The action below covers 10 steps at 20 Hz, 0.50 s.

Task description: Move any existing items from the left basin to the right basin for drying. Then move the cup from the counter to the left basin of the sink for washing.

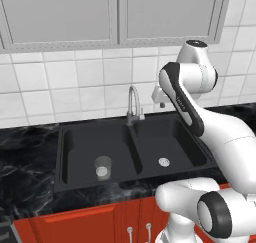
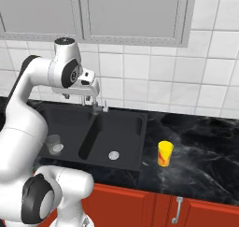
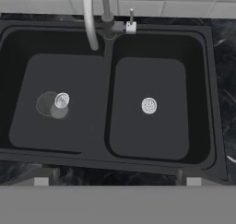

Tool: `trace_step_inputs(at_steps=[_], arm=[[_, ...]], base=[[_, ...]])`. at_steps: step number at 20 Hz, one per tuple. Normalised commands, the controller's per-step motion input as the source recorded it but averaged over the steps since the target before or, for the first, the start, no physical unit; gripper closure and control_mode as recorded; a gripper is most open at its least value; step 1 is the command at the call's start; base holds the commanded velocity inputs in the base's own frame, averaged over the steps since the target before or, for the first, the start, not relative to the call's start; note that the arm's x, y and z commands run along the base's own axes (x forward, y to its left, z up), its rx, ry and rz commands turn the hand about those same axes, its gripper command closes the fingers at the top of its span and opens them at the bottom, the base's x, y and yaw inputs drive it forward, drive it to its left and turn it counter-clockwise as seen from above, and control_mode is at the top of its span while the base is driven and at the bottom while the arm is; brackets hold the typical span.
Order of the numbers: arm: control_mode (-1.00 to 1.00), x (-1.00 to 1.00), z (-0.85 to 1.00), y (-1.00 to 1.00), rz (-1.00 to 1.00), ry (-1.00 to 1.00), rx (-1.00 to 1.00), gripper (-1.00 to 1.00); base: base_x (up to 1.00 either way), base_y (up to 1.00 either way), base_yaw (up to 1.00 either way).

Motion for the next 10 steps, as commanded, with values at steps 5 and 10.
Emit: trace_step_inputs(at_steps=[5,10], arm=[[1.0,0.0,0.0,0.0,0.0,0.0,0.0,-1.0],[-1.0,-0.12,0.0,0.0,0.0,-0.03,0.0,-1.0]], base=[[0.0,0.0,0.0],[-0.06,0.0,0.0]])
